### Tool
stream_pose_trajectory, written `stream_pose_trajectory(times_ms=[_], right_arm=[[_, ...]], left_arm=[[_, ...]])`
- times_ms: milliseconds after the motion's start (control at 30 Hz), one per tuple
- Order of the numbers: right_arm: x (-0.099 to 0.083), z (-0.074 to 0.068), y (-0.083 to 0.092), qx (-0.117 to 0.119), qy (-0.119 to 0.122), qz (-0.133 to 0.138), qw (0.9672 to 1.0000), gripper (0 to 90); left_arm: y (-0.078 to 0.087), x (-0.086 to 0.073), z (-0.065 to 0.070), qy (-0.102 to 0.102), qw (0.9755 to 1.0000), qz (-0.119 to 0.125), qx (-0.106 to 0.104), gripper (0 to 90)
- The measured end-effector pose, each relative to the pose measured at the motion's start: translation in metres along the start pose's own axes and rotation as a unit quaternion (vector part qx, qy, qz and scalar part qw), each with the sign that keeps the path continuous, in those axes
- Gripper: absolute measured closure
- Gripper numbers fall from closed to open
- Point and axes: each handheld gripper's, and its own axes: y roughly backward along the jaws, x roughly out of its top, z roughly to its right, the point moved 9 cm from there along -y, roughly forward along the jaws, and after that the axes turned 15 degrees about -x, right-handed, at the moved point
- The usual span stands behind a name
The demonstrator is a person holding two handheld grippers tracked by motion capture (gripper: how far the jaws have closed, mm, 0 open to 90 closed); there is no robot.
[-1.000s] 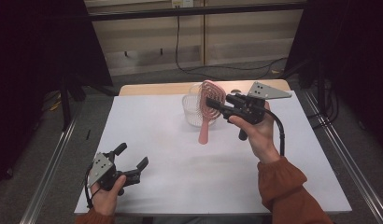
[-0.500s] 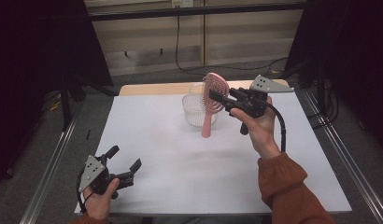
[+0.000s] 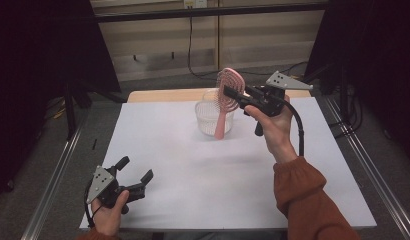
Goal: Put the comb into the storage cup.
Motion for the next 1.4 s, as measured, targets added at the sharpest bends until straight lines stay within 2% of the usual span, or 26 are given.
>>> stream_pose_trajectory(times_ms=[133, 367, 433, 633, 767, 867, 933, 1000, 1233, 1333, 1400], right_arm=[[0.005, 0.007, -0.004, -0.012, -0.008, 0.005, 0.9999, 64.8], [0.015, 0.015, -0.009, -0.025, -0.004, 0.017, 0.9995, 64.8], [0.019, 0.017, -0.009, -0.025, -0.006, 0.032, 0.9991, 64.8], [0.022, 0.028, -0.015, -0.047, -0.013, 0.038, 0.9981, 64.8], [0.025, 0.034, -0.019, -0.057, -0.020, 0.043, 0.9973, 64.9], [0.025, 0.037, -0.023, -0.063, -0.020, 0.044, 0.9968, 64.9], [0.024, 0.038, -0.027, -0.060, -0.022, 0.043, 0.9970, 64.8], [0.023, 0.038, -0.030, -0.058, -0.021, 0.044, 0.9971, 64.8], [0.021, 0.044, -0.038, -0.073, -0.022, 0.050, 0.9958, 64.9], [0.015, 0.044, -0.042, -0.069, -0.019, 0.042, 0.9966, 64.9], [0.011, 0.044, -0.044, -0.075, -0.014, 0.039, 0.9964, 64.9]], left_arm=[[-0.001, 0.003, 0.000, -0.006, 0.9999, 0.013, -0.004, 4.5], [-0.005, 0.001, 0.005, -0.013, 0.9997, 0.001, -0.022, 4.4], [-0.005, 0.002, 0.005, -0.013, 0.9997, 0.001, -0.022, 4.4], [-0.004, 0.001, 0.004, -0.016, 0.9997, -0.002, -0.018, 4.4], [-0.004, 0.001, 0.001, -0.009, 0.9999, 0.002, -0.010, 4.4], [-0.003, 0.001, -0.001, -0.010, 0.9999, 0.001, -0.005, 4.4], [-0.003, 0.002, 0.000, -0.008, 0.9999, 0.005, -0.007, 4.4], [-0.001, 0.003, -0.001, -0.015, 0.9999, 0.006, -0.004, 4.4], [-0.002, 0.002, 0.000, -0.011, 0.9999, 0.005, -0.006, 4.4], [-0.003, 0.002, 0.000, -0.004, 0.9999, 0.009, -0.009, 4.4], [-0.003, 0.002, 0.000, -0.004, 0.9999, 0.009, -0.009, 4.4]])
